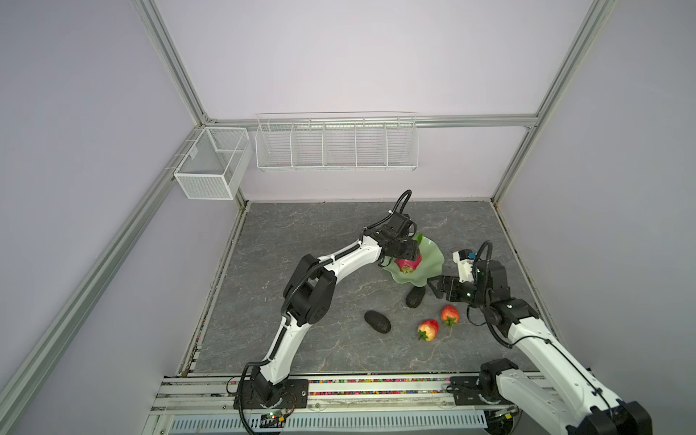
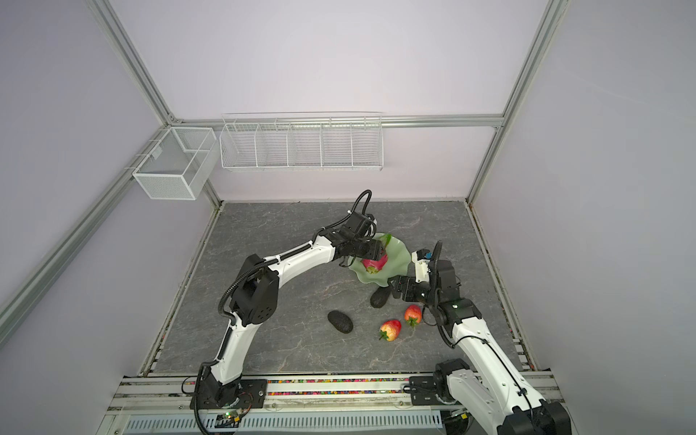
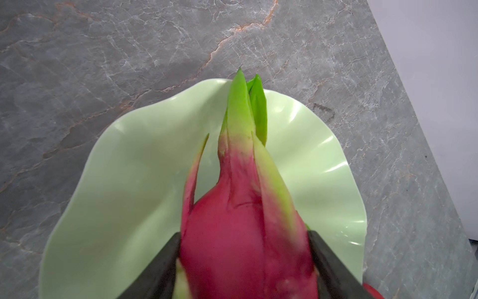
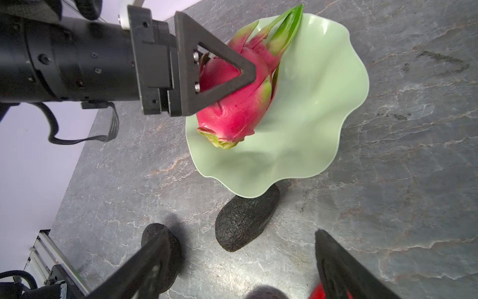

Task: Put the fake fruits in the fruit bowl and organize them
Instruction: 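Lift the dragon fruit with the left gripper and lower it into the green bowl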

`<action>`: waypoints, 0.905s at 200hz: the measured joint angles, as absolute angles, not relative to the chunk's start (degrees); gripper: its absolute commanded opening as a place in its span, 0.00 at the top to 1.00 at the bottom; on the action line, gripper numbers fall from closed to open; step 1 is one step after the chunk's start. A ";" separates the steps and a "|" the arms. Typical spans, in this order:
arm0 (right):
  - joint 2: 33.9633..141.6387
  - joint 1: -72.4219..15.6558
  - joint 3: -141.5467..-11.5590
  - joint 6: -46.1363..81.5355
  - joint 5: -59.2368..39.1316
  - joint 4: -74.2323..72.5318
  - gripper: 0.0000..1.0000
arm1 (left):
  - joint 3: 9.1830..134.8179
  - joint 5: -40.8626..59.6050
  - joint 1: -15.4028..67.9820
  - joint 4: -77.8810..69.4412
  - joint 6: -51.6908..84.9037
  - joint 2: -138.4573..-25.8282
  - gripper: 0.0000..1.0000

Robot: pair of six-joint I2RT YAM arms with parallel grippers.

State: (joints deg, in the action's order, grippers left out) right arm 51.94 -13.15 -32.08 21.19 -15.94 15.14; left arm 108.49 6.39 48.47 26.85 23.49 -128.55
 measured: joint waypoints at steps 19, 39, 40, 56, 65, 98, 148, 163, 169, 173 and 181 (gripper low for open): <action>52.42 -13.15 -32.08 21.17 -15.97 15.16 0.11 | 108.49 6.57 48.47 26.79 23.51 -128.55 0.28; 52.80 -13.15 -32.08 21.15 -15.97 15.16 0.11 | 108.42 6.96 48.45 26.63 23.46 -128.55 0.25; 52.82 -13.15 -32.08 21.15 -15.97 15.14 0.11 | 108.42 6.98 48.45 26.61 23.46 -128.55 0.25; 53.10 -13.15 -32.08 21.02 -15.99 15.14 0.11 | 108.29 7.16 48.47 26.35 23.44 -128.55 0.23; 53.23 -13.15 -32.08 21.02 -15.99 15.18 0.11 | 107.92 7.20 48.47 26.00 23.40 -128.49 0.23; 53.43 -13.15 -32.08 20.99 -16.19 15.16 0.11 | 105.67 7.22 48.51 25.36 23.33 -128.09 0.21; 54.04 -13.15 -32.08 20.99 -16.38 15.14 0.11 | 104.77 7.57 48.58 25.12 23.49 -127.11 0.01; 54.19 -13.15 -32.08 20.97 -16.38 15.14 0.11 | 104.75 7.60 48.62 24.69 23.46 -126.39 0.01; 54.24 -13.15 -32.08 20.95 -16.38 15.14 0.11 | 104.75 7.60 48.66 24.47 23.46 -126.06 0.01; 54.24 -13.15 -32.08 20.95 -16.38 15.11 0.11 | 104.75 7.60 48.66 24.32 23.46 -125.86 0.01; 54.28 -13.15 -32.08 20.95 -16.38 15.14 0.11 | 104.71 7.60 48.71 24.05 23.46 -125.38 0.01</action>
State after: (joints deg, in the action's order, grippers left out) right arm 54.28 -13.15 -32.08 20.95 -16.38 15.14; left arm 104.71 7.60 48.71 24.05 23.46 -125.38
